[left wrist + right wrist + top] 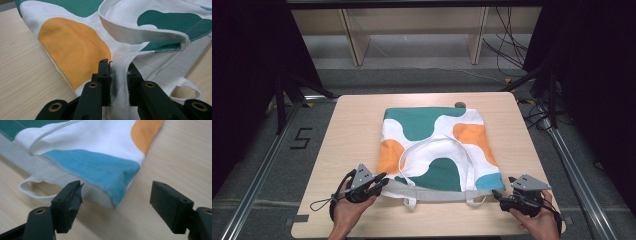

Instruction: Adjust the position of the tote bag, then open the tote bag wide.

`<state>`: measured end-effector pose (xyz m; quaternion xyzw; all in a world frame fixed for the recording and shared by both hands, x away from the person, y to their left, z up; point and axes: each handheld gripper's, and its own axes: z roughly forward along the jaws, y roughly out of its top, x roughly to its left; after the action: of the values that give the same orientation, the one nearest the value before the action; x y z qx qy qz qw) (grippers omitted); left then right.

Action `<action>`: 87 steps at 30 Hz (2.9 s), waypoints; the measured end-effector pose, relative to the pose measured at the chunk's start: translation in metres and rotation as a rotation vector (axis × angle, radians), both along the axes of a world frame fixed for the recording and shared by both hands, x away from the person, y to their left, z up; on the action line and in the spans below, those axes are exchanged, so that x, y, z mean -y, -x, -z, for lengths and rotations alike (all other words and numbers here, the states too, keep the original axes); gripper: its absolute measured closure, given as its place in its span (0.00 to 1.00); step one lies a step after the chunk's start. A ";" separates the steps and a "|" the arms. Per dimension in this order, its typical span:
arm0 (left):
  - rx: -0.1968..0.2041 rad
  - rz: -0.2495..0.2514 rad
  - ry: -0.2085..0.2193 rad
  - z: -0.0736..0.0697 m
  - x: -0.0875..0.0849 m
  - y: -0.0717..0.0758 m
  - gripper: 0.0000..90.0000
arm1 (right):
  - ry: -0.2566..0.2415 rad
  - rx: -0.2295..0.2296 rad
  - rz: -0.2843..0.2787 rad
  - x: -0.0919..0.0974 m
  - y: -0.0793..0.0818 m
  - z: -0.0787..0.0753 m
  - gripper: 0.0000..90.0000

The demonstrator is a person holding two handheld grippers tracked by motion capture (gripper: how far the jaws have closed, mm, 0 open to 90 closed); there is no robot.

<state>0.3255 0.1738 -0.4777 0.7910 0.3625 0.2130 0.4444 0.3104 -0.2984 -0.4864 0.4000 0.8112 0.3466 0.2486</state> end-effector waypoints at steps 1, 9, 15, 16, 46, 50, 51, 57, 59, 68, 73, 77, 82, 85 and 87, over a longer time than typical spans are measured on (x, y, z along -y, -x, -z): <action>-0.006 -0.005 0.004 0.000 0.001 0.000 0.87 | 0.003 0.014 0.001 -0.002 -0.003 0.000 0.36; -0.024 -0.003 -0.020 0.006 0.000 0.000 0.83 | 0.104 0.055 -0.018 -0.015 -0.028 -0.002 0.70; -0.080 0.015 -0.212 0.019 0.002 -0.002 0.71 | 0.104 0.072 -0.013 -0.013 -0.036 -0.005 0.86; -0.098 0.012 -0.217 0.023 0.004 -0.002 0.70 | 0.089 0.071 -0.001 -0.014 -0.034 -0.007 0.87; 0.042 0.073 -0.041 -0.024 -0.010 0.011 0.90 | -0.026 0.227 -0.026 -0.004 -0.004 -0.052 0.94; 0.091 0.092 -0.027 -0.038 -0.014 0.012 0.91 | -0.033 0.256 -0.029 -0.005 -0.002 -0.059 0.94; 0.087 0.080 -0.002 -0.042 -0.014 0.014 0.92 | -0.040 0.250 -0.023 -0.005 0.000 -0.063 0.94; 0.181 0.103 -0.002 -0.079 -0.015 0.024 0.93 | -0.042 0.315 -0.040 -0.004 0.003 -0.086 0.95; 0.194 0.104 0.006 -0.091 -0.015 0.027 0.94 | -0.050 0.333 -0.048 -0.002 0.004 -0.095 0.95; 0.312 0.089 0.070 -0.133 -0.020 0.030 0.95 | -0.065 0.426 -0.062 -0.003 -0.001 -0.140 0.96; 0.371 0.090 0.129 -0.160 -0.024 0.032 0.96 | -0.049 0.476 -0.082 -0.005 -0.002 -0.168 0.96; 0.416 0.106 0.196 -0.182 -0.025 0.041 0.97 | -0.063 0.518 -0.093 -0.004 0.004 -0.189 0.96; 0.449 0.120 0.241 -0.200 -0.027 0.042 0.97 | -0.075 0.551 -0.114 -0.002 0.007 -0.210 0.96; 0.423 0.108 0.273 -0.194 -0.027 0.031 0.97 | -0.073 0.550 -0.107 -0.003 0.000 -0.213 0.96; 0.403 0.098 0.290 -0.186 -0.029 0.024 0.96 | -0.091 0.529 -0.106 -0.003 -0.008 -0.210 0.96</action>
<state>0.3016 0.2026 -0.2913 0.6771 0.2548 0.2903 0.6264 0.3181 -0.2954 -0.2767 0.2633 0.7215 0.4876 0.4153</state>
